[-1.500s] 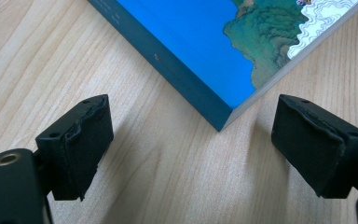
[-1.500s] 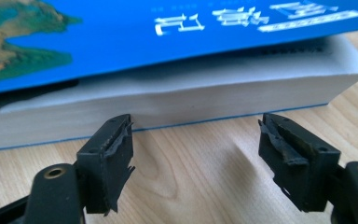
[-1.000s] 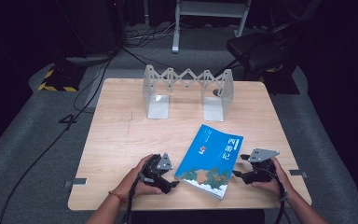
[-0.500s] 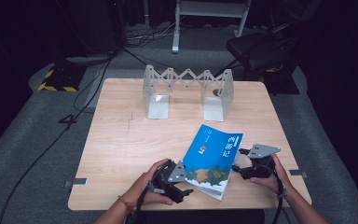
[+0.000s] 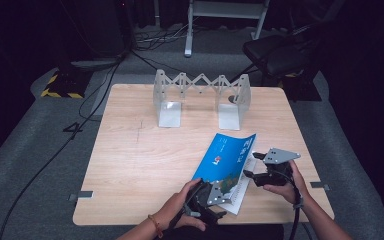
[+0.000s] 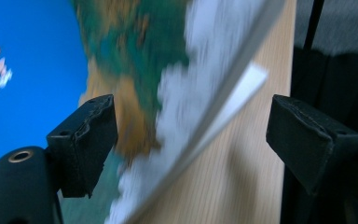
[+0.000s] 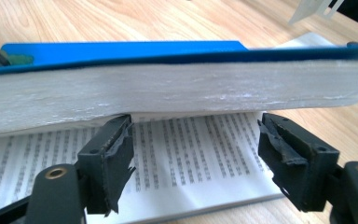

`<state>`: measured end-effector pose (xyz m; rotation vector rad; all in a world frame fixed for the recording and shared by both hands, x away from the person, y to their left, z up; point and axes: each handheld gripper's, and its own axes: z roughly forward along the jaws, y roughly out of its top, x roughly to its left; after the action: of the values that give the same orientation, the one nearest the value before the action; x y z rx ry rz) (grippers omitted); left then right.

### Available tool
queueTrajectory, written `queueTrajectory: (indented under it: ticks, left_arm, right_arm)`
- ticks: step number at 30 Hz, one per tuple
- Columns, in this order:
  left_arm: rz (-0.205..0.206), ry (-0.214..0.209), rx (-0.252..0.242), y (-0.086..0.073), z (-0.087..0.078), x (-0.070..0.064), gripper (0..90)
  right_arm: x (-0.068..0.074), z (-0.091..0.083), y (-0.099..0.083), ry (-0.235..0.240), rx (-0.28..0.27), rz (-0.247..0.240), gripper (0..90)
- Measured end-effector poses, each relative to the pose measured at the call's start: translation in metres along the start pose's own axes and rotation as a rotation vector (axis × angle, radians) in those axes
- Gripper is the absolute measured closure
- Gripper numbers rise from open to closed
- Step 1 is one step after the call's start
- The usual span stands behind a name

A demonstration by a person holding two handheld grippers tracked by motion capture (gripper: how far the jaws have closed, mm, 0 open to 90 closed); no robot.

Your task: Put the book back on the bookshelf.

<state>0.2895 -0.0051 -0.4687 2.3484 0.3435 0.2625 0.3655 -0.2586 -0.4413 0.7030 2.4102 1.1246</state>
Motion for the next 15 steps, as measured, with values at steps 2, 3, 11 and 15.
queueTrajectory:
  ticks: [2, 3, 11, 15]
  left_arm:
    - [-0.001, 0.023, -0.009, 0.003, 0.003, -0.003, 17.6]
    - [-0.006, 0.037, -0.008, 0.004, 0.005, -0.004, 17.7]
    - [0.012, 0.163, -0.062, 0.006, 0.002, -0.005, 46.6]
    - [-0.018, 0.155, -0.122, 0.002, -0.015, 0.005, 63.8]
  right_arm:
    - [0.0, 0.001, 0.003, 0.002, -0.003, 0.002, 27.1]
    - [0.0, 0.001, 0.003, 0.003, -0.003, 0.005, 27.1]
    - [-0.003, 0.003, 0.002, 0.021, 0.002, 0.028, 27.1]
    - [-0.007, 0.004, -0.001, 0.028, -0.01, 0.045, 27.0]
